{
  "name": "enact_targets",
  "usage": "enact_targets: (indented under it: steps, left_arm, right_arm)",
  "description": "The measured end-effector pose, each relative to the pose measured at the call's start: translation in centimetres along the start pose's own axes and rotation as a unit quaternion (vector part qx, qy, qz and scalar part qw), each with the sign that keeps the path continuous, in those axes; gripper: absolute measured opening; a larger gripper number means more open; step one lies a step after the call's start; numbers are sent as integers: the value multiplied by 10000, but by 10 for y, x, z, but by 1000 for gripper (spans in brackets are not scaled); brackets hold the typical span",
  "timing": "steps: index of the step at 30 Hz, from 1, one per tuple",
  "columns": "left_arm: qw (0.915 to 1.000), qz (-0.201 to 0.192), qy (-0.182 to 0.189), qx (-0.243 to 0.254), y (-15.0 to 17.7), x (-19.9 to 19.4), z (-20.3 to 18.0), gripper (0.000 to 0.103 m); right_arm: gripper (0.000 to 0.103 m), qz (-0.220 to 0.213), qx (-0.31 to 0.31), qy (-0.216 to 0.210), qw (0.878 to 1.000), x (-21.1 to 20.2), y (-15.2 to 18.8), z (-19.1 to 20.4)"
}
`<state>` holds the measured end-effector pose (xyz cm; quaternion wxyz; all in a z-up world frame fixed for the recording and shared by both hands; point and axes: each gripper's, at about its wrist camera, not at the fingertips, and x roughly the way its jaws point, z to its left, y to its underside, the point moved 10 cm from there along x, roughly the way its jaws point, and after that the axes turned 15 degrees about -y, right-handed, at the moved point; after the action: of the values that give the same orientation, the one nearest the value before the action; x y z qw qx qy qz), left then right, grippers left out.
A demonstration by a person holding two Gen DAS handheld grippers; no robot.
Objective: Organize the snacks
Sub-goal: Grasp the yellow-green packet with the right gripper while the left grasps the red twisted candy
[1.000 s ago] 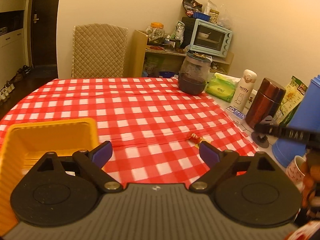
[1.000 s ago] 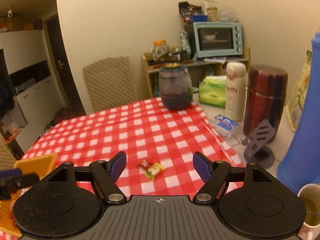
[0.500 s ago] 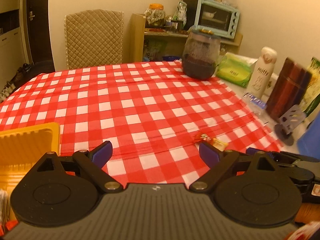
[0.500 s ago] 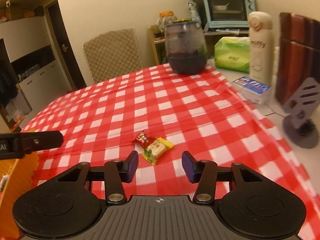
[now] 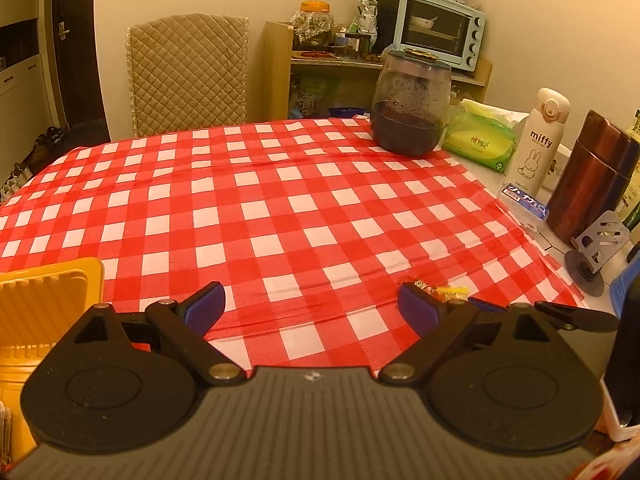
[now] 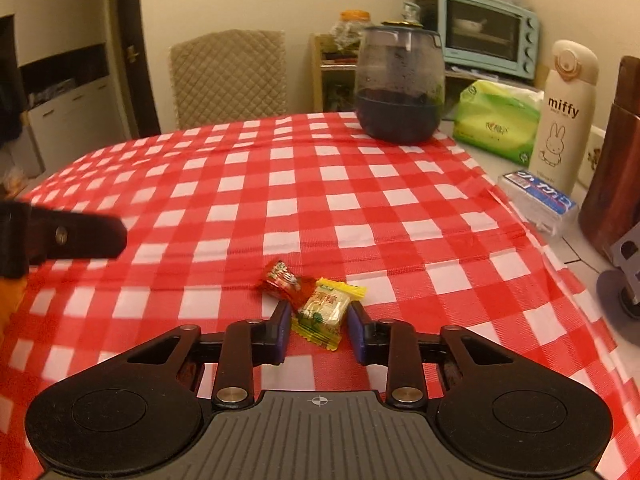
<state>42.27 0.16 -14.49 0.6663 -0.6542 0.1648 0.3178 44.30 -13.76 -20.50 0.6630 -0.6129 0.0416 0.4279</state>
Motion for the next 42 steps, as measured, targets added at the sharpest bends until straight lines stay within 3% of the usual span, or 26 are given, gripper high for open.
enact_targets:
  steps: [7, 10, 14, 20, 31, 37, 42]
  left_arm:
    - [10000, 37, 42, 51, 3, -1, -6, 92]
    - [9999, 71, 42, 66, 6, -1, -4, 92]
    - [9999, 128, 41, 79, 8, 0, -1, 92]
    - [9993, 228, 253, 163, 14, 10, -22, 90]
    - [9955, 358, 861, -188, 25, 41, -86, 53]
    - [9961, 172, 784, -375, 23, 51, -92, 43]
    - [9991, 87, 412, -96, 22, 55, -90, 19]
  right_arm:
    - [27, -79, -11, 119, 9999, -11, -6, -22]
    - [27, 36, -373, 73, 9993, 1, -12, -19]
    - [27, 166, -751, -745, 9942, 6, -9, 8]
    - [27, -61, -179, -563, 9982, -18, -3, -10]
    - [27, -285, 236, -164, 9992, -52, 6, -52]
    - [27, -341, 302, -38, 9990, -59, 11, -62]
    - [27, -325, 347, -13, 9989, -59, 16, -64]
